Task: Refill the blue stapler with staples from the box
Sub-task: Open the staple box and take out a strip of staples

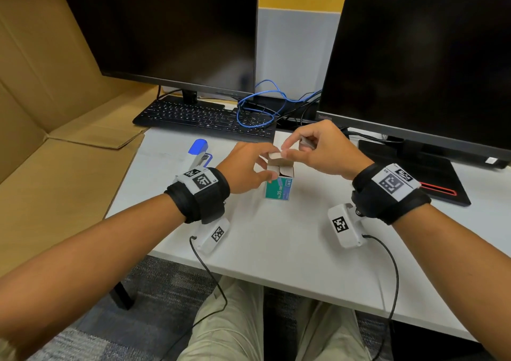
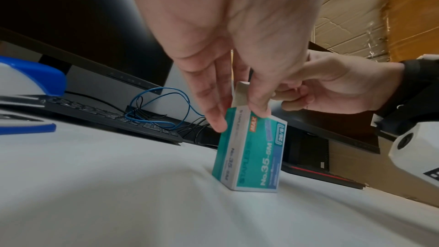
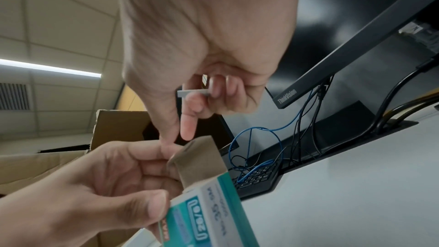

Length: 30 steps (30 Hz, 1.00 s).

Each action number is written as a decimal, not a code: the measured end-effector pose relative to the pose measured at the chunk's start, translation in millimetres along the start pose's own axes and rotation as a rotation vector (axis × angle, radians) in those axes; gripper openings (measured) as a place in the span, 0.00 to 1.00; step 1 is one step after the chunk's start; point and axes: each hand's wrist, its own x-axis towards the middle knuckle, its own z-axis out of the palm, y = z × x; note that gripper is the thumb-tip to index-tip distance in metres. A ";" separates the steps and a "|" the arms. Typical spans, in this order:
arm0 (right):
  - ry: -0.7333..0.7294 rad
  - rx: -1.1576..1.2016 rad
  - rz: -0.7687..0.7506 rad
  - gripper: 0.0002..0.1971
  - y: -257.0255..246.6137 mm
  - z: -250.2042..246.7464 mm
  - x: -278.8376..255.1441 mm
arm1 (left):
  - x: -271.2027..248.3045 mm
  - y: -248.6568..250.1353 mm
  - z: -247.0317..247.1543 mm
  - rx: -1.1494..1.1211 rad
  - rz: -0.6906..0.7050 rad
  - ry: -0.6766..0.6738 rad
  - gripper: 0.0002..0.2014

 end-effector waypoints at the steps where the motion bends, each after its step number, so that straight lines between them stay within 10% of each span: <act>1: -0.016 -0.012 0.005 0.09 0.5 -1.0 -0.8 | -1.0 -0.2 0.4 -0.014 0.013 0.012 0.18; 30: -0.134 -0.169 0.002 0.15 16.3 11.4 -6.4 | -3.5 -7.1 3.6 0.034 0.101 0.078 0.08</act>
